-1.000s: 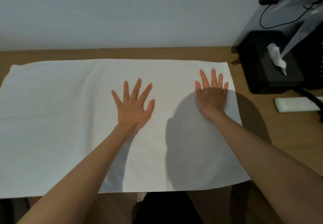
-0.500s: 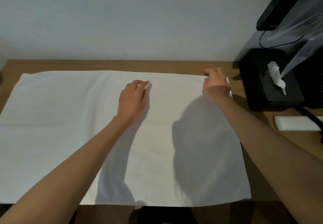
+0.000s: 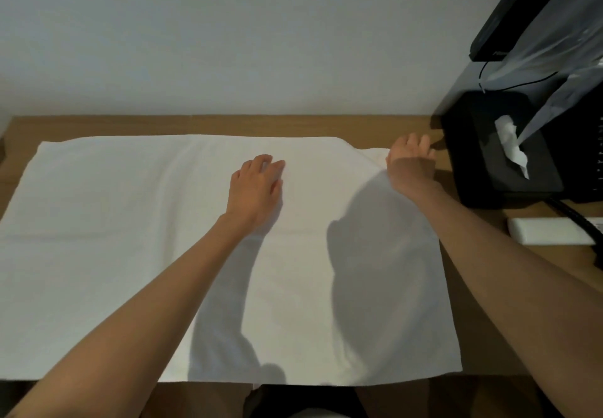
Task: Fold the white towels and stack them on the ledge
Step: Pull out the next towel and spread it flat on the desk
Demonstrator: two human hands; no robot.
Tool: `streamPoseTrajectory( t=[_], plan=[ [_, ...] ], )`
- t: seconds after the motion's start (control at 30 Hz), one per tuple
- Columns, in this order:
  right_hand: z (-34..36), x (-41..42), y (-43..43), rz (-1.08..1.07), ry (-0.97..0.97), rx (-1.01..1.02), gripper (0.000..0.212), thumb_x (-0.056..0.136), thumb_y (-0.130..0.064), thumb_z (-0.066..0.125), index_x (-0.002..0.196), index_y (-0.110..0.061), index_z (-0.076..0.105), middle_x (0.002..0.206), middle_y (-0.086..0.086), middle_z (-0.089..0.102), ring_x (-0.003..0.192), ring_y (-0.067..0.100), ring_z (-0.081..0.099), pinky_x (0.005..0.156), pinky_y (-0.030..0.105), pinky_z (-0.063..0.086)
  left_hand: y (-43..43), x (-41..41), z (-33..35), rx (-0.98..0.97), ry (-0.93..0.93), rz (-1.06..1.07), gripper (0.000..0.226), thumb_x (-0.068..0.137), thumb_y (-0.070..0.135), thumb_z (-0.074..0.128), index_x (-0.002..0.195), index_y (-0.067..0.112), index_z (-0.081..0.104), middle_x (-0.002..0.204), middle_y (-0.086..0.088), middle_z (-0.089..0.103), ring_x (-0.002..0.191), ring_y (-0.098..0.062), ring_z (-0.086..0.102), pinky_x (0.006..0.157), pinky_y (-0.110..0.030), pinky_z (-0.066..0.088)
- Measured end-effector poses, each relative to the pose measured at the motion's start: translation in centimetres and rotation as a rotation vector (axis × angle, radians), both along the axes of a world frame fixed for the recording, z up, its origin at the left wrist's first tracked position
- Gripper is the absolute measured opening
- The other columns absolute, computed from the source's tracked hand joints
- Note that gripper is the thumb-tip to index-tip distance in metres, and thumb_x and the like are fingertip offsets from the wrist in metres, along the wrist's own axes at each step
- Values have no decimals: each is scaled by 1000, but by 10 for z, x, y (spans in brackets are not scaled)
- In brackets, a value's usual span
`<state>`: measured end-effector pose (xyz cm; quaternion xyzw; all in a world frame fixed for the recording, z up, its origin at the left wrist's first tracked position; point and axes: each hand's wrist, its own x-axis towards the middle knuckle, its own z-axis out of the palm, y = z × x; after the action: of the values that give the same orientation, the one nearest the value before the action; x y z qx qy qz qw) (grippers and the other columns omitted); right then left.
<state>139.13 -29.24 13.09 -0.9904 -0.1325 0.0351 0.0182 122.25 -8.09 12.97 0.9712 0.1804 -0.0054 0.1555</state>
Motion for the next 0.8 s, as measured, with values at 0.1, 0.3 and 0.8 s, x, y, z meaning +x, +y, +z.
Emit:
streamPoseTrajectory(
  t=[0.1,0.3,0.8],
  plan=[
    [4,-9,3,-15,63,-36,29,92,-7,50,121,-4,46,127,16,48,121,31,36,96,38,30,-8,-12,7,-67,-22,0,41,97,21,47,137,20,48,147,-8,39,131,-30,39,104,-41,32],
    [23,-31,-1,33,232,-11,33,97,-29,46,120,-8,57,130,17,46,127,34,30,101,43,27,-44,-55,23,-125,-61,-15,42,99,24,44,141,20,45,148,-5,39,132,-27,39,106,-38,31],
    [87,-119,-39,206,429,848,21,85,-10,67,100,-14,53,98,4,56,83,10,51,62,14,41,-160,-159,38,-378,-85,-115,38,101,28,40,139,24,45,134,-2,50,121,-19,44,98,-26,32]
  ],
)
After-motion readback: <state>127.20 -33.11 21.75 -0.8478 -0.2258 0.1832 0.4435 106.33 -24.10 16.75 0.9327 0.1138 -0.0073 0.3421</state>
